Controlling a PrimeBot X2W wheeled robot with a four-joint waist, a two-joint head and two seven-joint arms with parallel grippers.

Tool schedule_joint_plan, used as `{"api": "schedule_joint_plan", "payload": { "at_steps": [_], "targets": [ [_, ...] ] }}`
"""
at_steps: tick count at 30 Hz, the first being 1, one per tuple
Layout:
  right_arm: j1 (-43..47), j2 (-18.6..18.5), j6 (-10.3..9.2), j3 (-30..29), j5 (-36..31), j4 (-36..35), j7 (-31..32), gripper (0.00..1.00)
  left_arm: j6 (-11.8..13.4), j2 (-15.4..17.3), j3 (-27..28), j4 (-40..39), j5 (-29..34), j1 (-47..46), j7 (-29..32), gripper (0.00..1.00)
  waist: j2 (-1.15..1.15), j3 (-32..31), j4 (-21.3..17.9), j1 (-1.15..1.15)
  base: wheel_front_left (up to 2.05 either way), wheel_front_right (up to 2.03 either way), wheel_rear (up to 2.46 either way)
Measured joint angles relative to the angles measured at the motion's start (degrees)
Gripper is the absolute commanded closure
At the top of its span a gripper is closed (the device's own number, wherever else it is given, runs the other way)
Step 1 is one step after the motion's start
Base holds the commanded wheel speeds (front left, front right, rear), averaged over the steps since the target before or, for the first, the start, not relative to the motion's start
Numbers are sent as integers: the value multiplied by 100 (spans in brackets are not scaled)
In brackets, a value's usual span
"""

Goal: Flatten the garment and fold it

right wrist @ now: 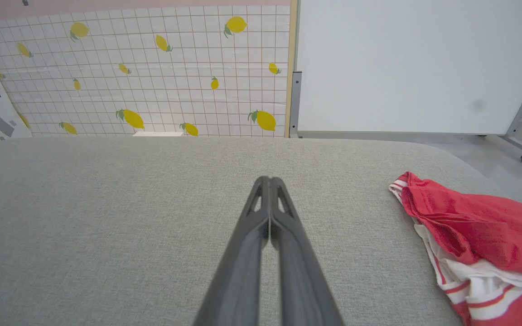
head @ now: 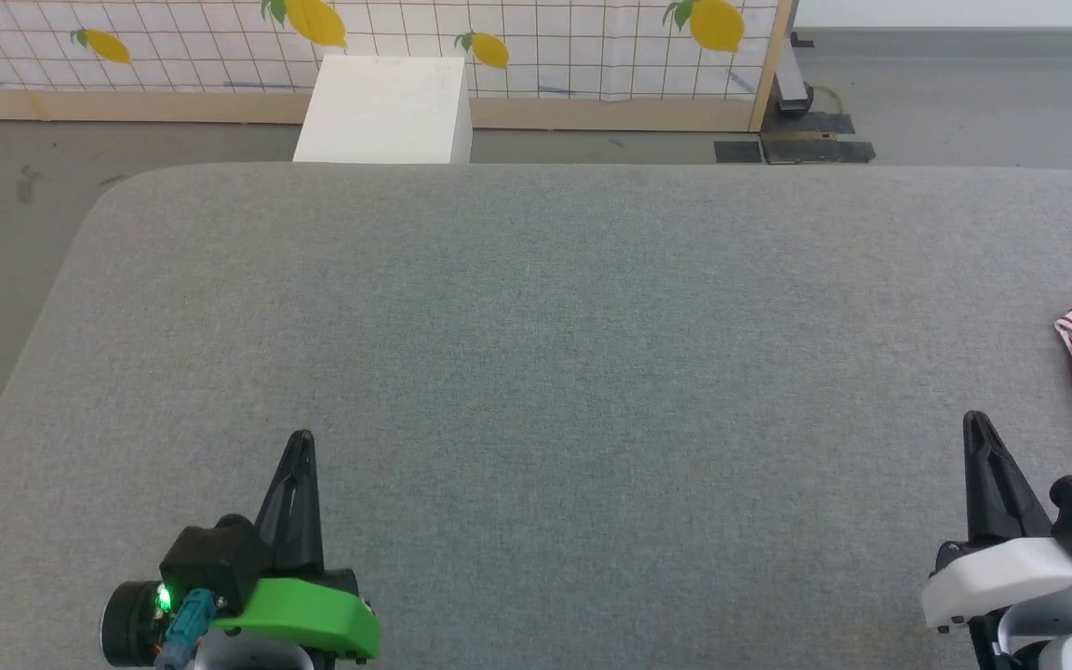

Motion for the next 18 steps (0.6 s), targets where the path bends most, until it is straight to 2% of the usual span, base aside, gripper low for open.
{"api": "schedule_joint_plan", "payload": {
  "at_steps": [18],
  "targets": [
    [1,0,0,199,-37,-146,177,100,-53,-57,116,33,232,-21,198,100,0,-46,21,0,0,0,0]
  ]
}}
